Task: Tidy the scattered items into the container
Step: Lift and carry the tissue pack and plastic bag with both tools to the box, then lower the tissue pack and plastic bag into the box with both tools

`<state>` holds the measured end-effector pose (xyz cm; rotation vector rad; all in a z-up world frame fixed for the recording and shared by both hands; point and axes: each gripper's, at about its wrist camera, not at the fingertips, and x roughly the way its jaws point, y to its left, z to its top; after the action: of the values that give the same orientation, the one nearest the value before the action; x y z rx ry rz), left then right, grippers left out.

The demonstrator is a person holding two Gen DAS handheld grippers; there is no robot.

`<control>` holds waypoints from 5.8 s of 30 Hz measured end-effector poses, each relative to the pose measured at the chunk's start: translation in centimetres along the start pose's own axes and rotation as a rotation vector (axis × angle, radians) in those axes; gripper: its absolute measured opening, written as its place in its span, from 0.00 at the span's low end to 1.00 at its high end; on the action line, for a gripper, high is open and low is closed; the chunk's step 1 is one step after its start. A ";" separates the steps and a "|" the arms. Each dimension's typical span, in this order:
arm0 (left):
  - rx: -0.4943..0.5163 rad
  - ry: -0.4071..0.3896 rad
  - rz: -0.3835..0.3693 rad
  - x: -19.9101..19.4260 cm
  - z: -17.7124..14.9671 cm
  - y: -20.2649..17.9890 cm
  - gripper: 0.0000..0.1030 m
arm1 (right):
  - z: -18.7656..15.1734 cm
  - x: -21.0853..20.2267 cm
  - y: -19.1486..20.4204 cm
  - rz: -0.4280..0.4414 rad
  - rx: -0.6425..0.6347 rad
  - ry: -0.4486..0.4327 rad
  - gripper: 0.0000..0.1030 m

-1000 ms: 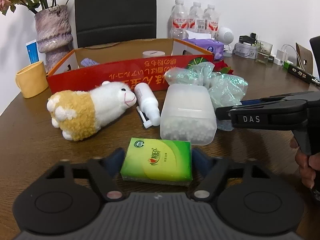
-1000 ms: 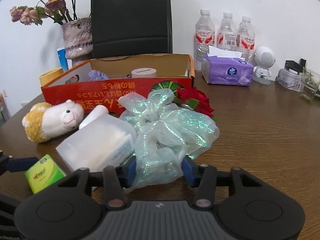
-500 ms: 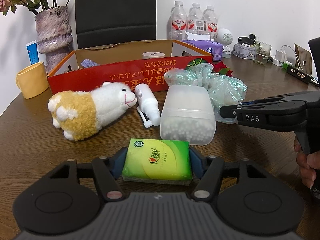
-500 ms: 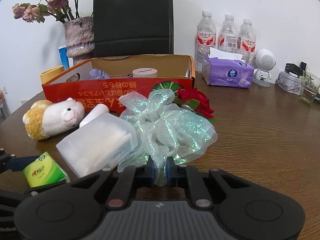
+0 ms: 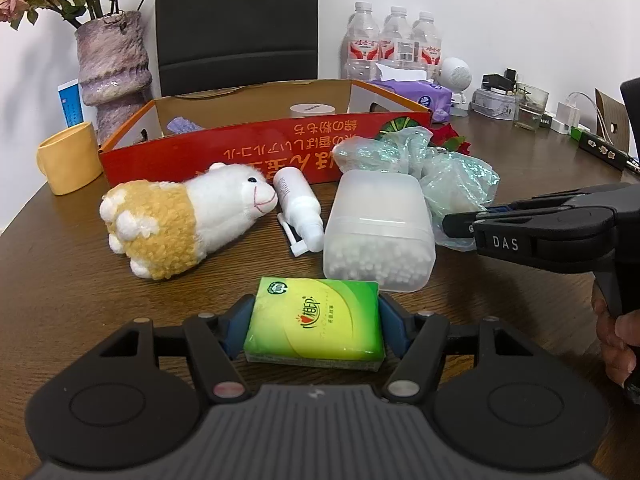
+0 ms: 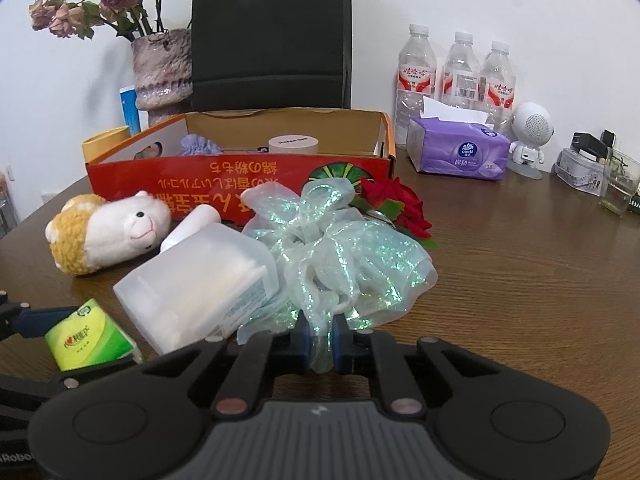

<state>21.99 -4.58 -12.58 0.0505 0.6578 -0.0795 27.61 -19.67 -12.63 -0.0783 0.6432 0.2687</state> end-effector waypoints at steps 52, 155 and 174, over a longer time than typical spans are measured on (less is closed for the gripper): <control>-0.135 -0.081 -0.013 -12.0 4.0 6.6 0.62 | 3.1 -14.7 0.7 0.091 0.063 -0.199 0.05; -0.198 0.222 0.239 17.6 20.2 11.7 0.63 | 19.1 16.2 3.5 0.084 0.001 0.081 0.05; -0.225 0.242 0.219 19.8 18.8 12.3 0.64 | 18.5 17.1 4.8 0.047 -0.045 -0.007 0.06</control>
<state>50.17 5.20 -9.61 -0.0866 0.8956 0.2145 50.21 -8.40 -8.15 -0.1059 0.6322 0.3286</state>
